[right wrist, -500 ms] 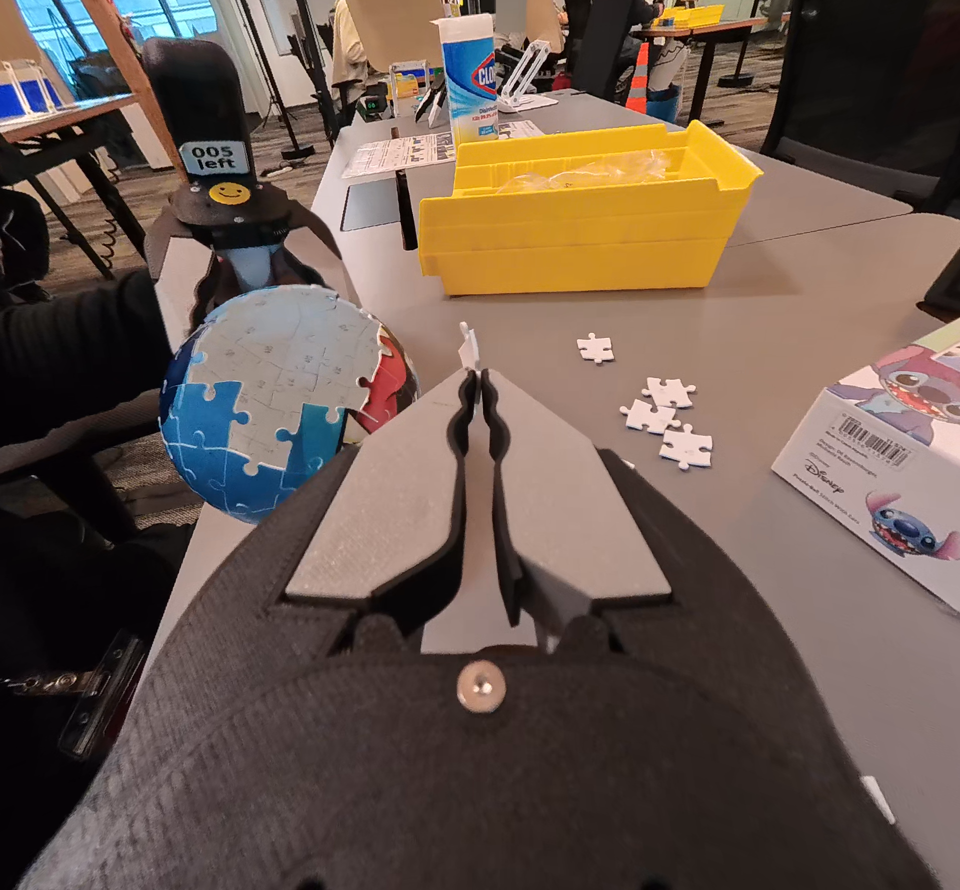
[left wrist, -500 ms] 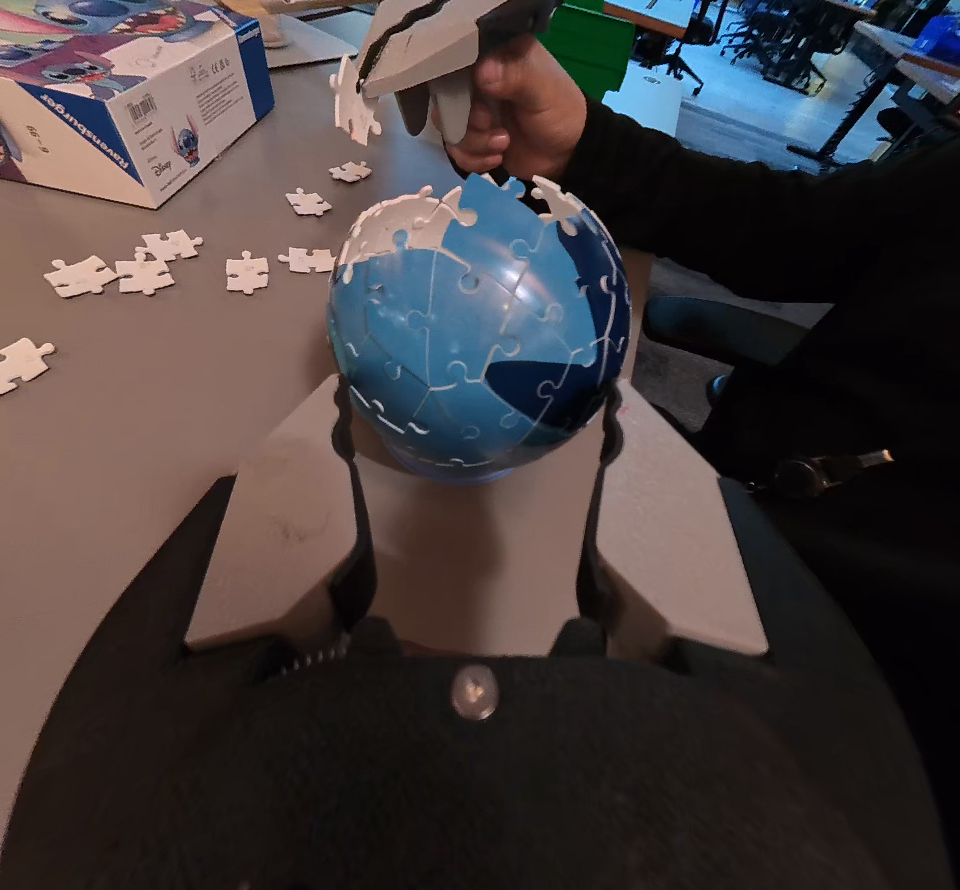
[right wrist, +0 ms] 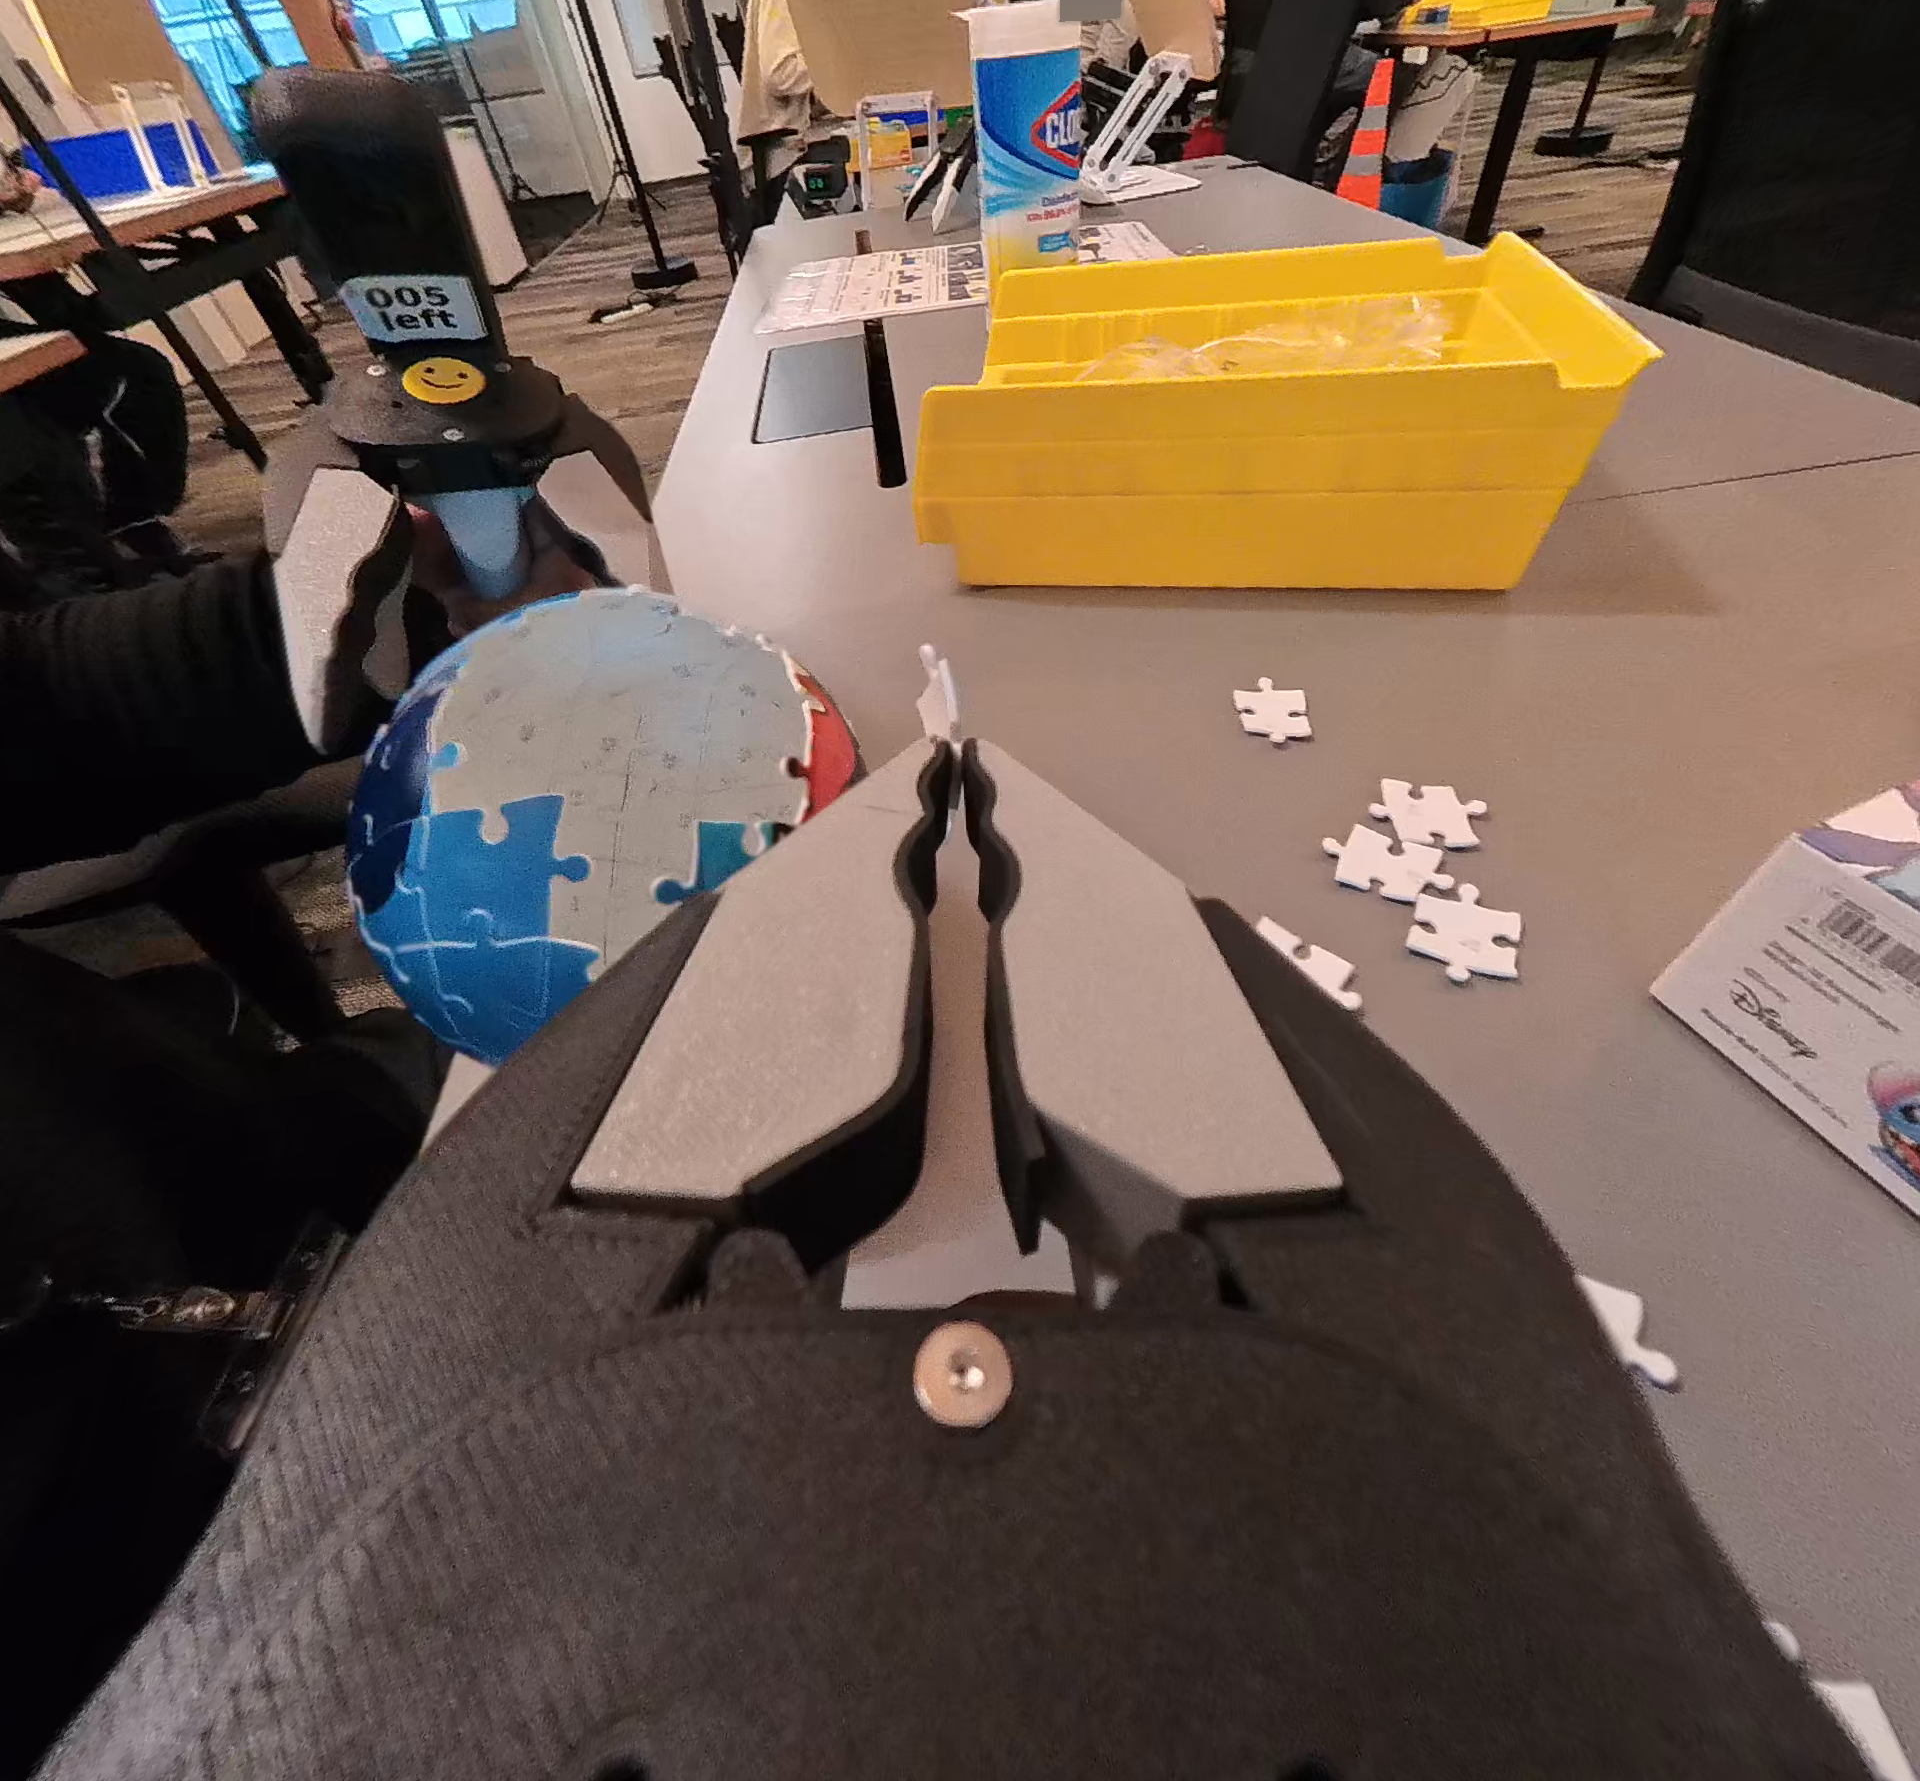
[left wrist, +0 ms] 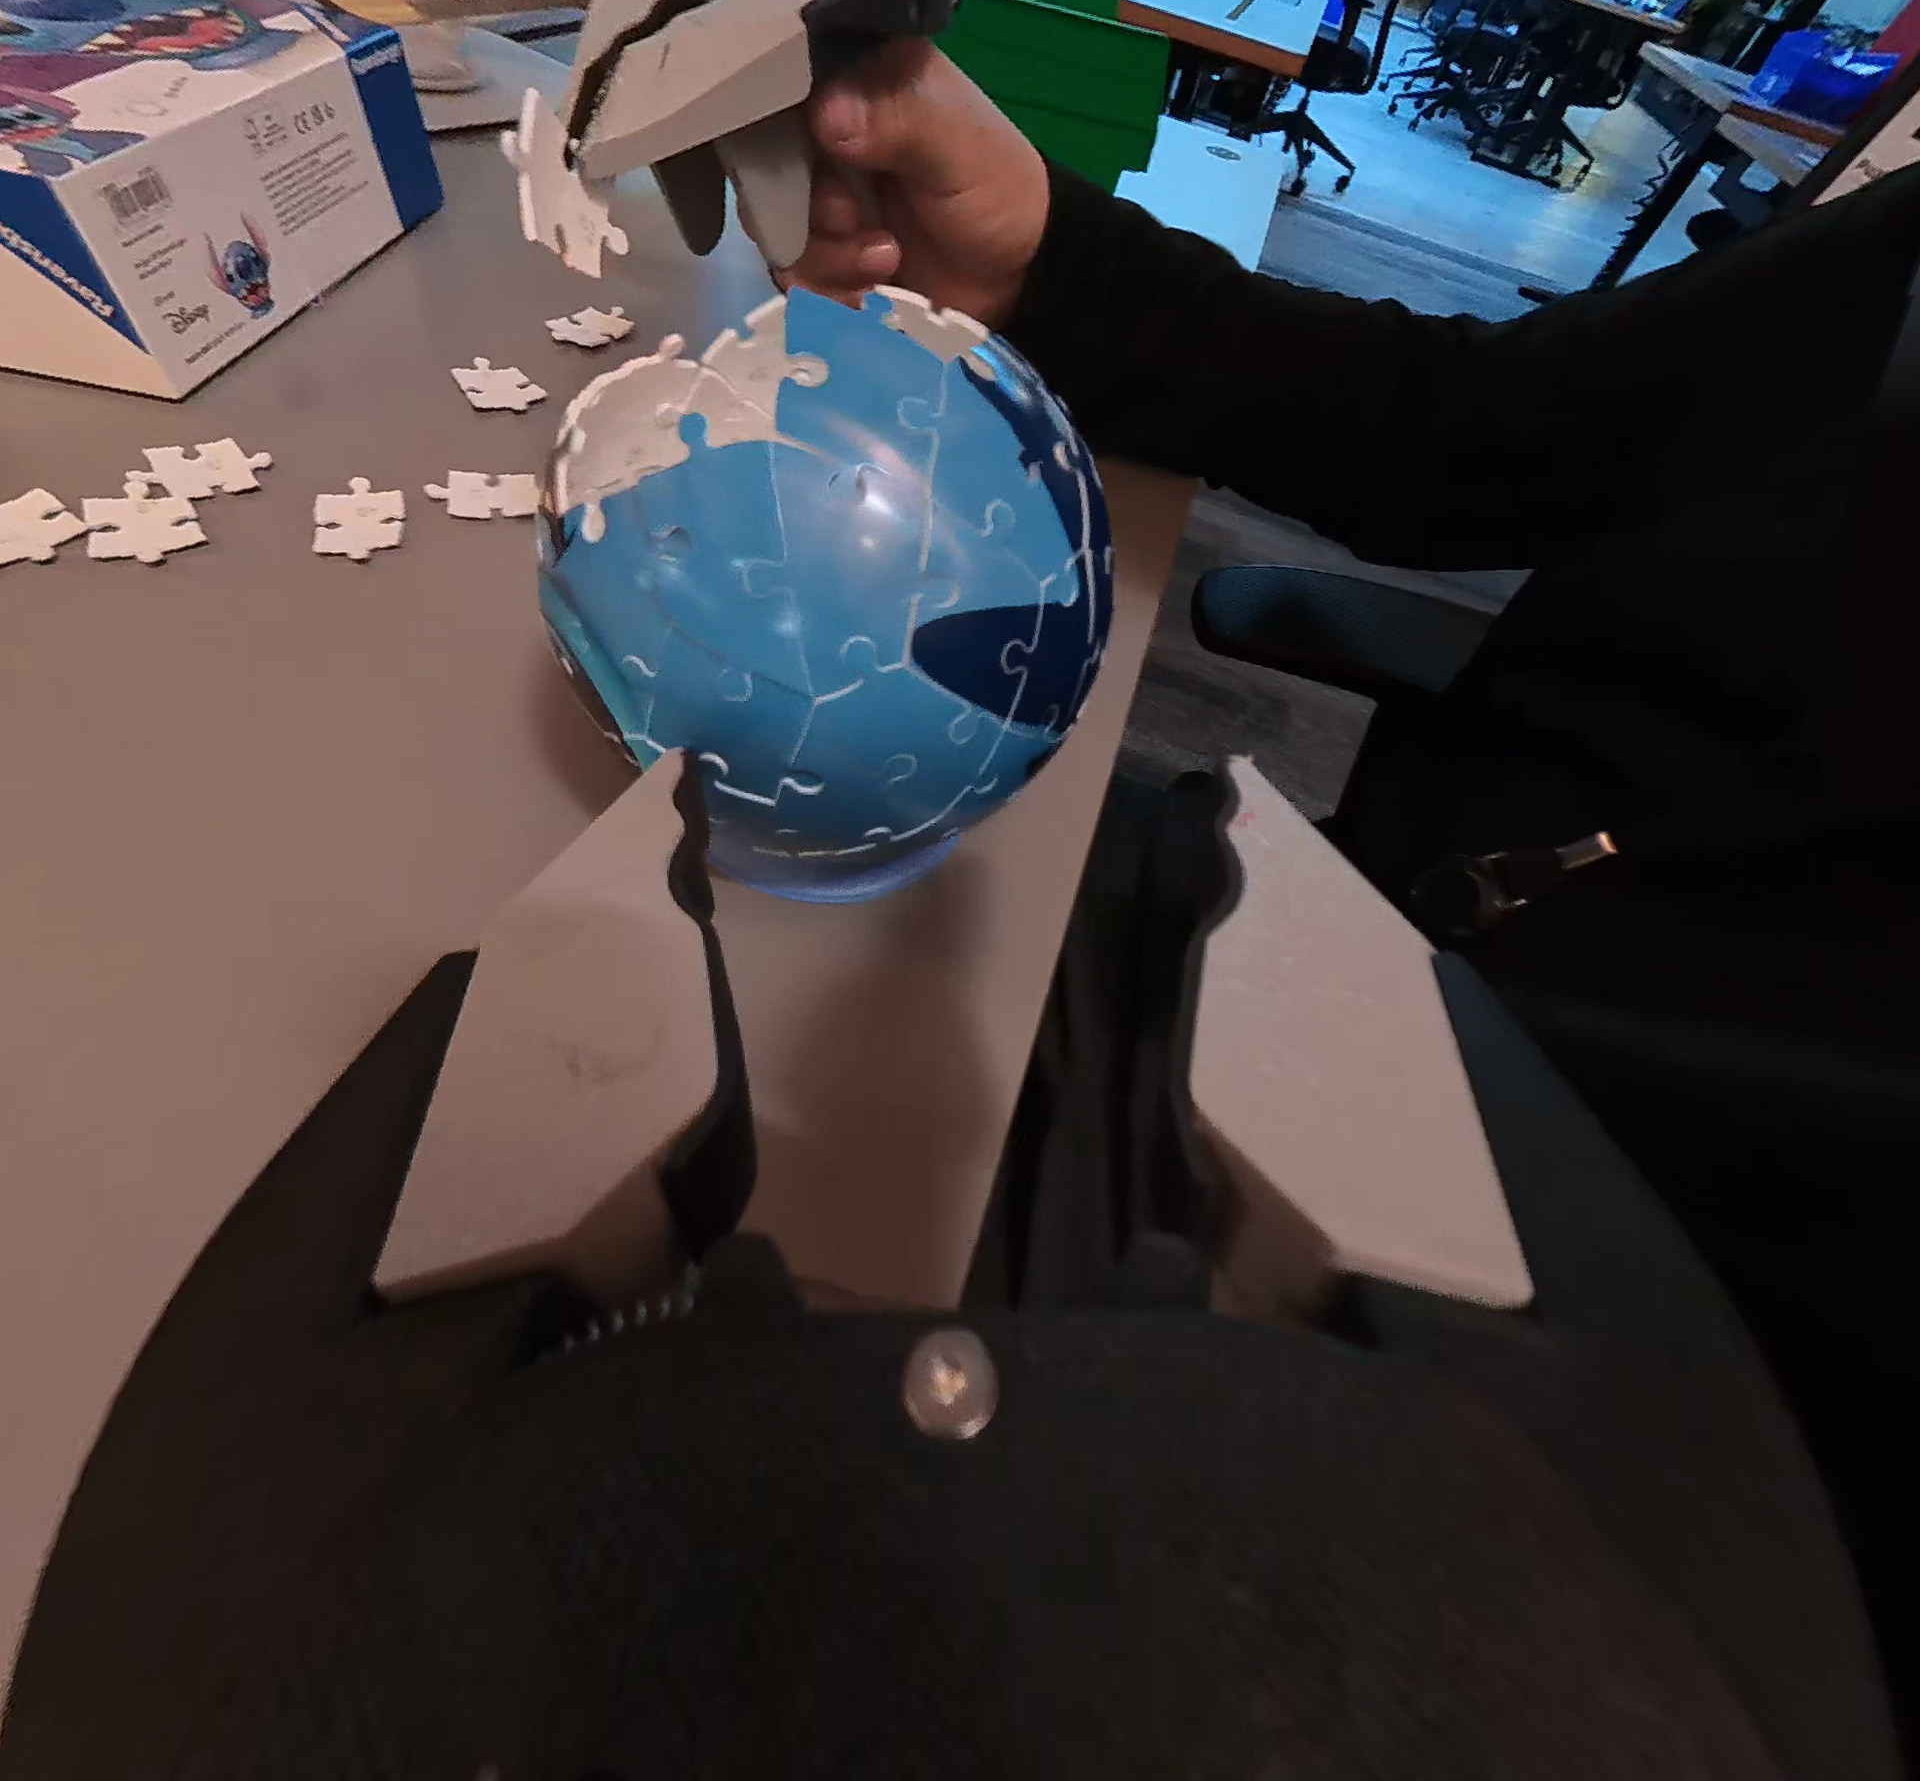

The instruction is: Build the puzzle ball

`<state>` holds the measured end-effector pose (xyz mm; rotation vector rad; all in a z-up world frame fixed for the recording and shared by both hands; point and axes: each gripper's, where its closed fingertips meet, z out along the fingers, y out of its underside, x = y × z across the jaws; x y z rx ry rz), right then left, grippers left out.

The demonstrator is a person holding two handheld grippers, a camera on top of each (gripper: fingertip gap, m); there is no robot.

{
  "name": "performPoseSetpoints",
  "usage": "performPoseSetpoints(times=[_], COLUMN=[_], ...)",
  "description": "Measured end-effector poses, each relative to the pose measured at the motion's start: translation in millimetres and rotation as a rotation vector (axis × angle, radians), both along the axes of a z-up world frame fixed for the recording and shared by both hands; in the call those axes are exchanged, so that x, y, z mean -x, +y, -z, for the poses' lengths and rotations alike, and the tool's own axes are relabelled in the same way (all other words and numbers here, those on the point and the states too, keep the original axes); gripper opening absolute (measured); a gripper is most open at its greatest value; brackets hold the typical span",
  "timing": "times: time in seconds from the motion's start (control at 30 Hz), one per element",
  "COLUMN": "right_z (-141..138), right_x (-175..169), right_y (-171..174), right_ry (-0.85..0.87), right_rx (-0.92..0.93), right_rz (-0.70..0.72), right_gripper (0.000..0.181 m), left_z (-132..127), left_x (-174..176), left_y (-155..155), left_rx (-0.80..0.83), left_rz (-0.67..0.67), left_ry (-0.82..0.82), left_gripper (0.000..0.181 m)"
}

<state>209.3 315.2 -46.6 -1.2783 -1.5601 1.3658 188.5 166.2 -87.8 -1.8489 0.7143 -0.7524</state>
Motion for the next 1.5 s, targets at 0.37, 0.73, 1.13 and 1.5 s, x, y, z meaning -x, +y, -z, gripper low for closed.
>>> performPoseSetpoints(times=[0.37, 0.73, 1.13, 1.5], right_z=[-5, -10, -10, -9], right_x=[-4, -3, -4, -7], right_y=[-11, -29, -50, -54], right_ry=[0.006, 0.016, -0.01, -0.03], right_rx=[-0.008, -0.033, -0.207, -0.257], right_rz=[-0.052, -0.089, -0.086, -0.081], right_gripper=[0.0, 0.0, 0.0, 0.0], left_z=[1, -8, 8, 20], left_x=[-41, 0, -14, -27], left_y=[-42, -9, 16, 7], left_rx=[0.003, -0.043, 0.001, 0.018], left_rz=[0.189, -0.025, -0.05, -0.004], left_ry=[0.032, 0.032, 0.029, 0.177], left_gripper=[0.085, 0.081, 0.09, 0.094])
